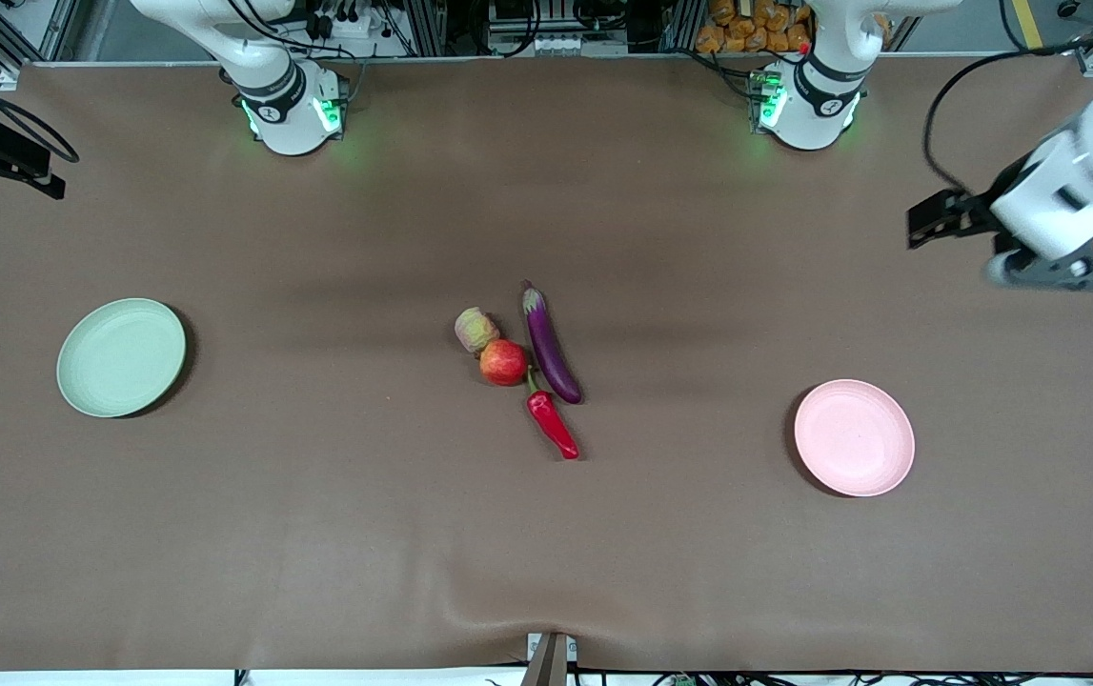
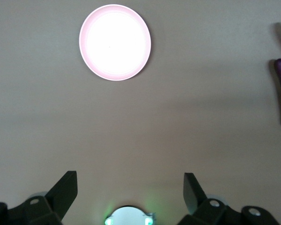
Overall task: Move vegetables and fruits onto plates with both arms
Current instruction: 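Reach the left gripper down to the red chili pepper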
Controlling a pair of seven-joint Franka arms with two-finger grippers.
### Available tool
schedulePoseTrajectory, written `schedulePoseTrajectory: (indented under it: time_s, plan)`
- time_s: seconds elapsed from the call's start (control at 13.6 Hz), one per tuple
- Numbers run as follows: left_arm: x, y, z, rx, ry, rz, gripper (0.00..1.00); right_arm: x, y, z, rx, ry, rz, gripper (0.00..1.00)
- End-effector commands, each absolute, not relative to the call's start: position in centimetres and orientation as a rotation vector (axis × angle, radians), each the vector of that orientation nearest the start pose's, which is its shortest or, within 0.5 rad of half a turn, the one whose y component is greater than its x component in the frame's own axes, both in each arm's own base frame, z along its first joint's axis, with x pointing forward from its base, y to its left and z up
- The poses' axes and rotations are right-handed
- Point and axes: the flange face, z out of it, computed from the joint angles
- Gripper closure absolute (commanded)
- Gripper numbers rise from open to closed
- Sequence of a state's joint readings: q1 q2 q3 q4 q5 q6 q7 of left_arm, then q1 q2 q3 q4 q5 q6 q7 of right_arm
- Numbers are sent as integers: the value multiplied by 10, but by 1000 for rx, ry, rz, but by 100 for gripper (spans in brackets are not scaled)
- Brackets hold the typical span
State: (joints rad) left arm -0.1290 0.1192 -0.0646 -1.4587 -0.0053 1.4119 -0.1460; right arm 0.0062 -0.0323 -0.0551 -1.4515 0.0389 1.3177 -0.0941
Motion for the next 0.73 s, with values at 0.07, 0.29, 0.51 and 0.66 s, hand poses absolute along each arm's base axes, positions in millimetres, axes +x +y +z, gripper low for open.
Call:
schedulePoseTrajectory:
  time_s: [0.07,0.29,0.51,0.66]
  plan:
    - [582,-180,556,-3126,-11,314,0,517,-26,678,-3083,-100,164,0]
    - [602,-232,508,-3146,-258,268,0,516,-27,677,-3083,-95,173,0]
    - [602,-296,461,-3128,-408,241,0,516,-28,676,-3081,-88,192,0]
    - [600,-328,439,-3120,-516,206,0,516,-30,675,-3081,-83,192,0]
